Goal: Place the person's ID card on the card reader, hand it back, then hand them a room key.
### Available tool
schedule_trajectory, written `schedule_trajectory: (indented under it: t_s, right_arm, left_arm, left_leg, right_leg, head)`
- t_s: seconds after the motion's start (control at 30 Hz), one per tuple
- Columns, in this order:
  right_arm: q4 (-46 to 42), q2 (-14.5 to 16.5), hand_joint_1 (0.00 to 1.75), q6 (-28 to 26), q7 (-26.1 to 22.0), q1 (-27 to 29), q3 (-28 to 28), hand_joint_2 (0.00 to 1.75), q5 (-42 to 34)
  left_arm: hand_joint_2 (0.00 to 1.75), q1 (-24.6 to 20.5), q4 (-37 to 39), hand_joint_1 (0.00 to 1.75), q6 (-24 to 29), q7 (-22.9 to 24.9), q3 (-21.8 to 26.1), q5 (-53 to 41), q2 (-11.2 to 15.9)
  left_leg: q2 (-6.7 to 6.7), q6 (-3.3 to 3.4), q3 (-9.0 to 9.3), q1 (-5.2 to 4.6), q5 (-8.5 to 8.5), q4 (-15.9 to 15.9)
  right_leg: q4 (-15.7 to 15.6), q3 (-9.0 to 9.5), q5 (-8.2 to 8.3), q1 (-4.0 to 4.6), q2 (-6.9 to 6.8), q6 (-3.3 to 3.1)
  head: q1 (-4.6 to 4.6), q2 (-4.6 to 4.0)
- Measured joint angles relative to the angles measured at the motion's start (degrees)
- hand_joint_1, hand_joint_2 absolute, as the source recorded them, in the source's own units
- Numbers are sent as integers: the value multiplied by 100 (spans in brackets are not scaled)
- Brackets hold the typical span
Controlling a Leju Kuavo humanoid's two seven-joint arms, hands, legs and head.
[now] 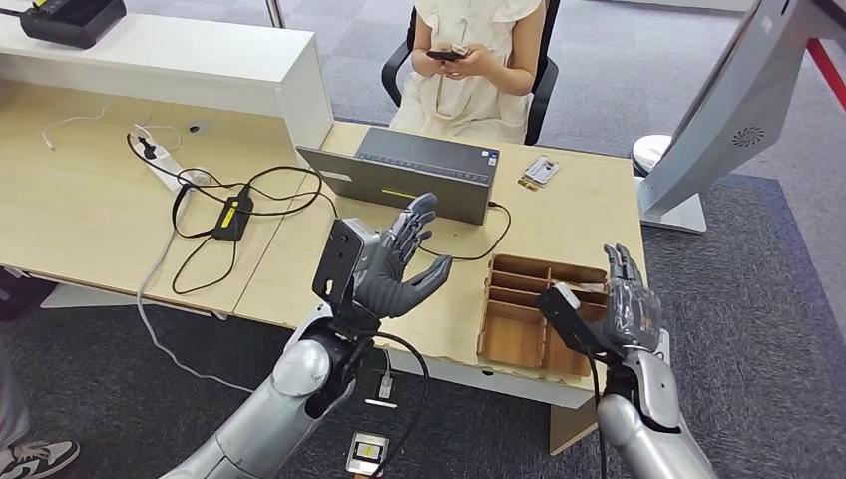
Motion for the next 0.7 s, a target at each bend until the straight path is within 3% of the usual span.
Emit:
schedule_trajectory:
  t_s: [0.7]
  right_arm:
    - [245,99,0,-58,-25,-161,73,175,-124]
  left_arm:
    - [175,6,132,0,-90,-78,-20,-26,-79]
  left_leg:
    - [0,0,0,0,0,1]
  right_leg:
    - [0,0,0,0,0,0]
  head:
    - [-1,0]
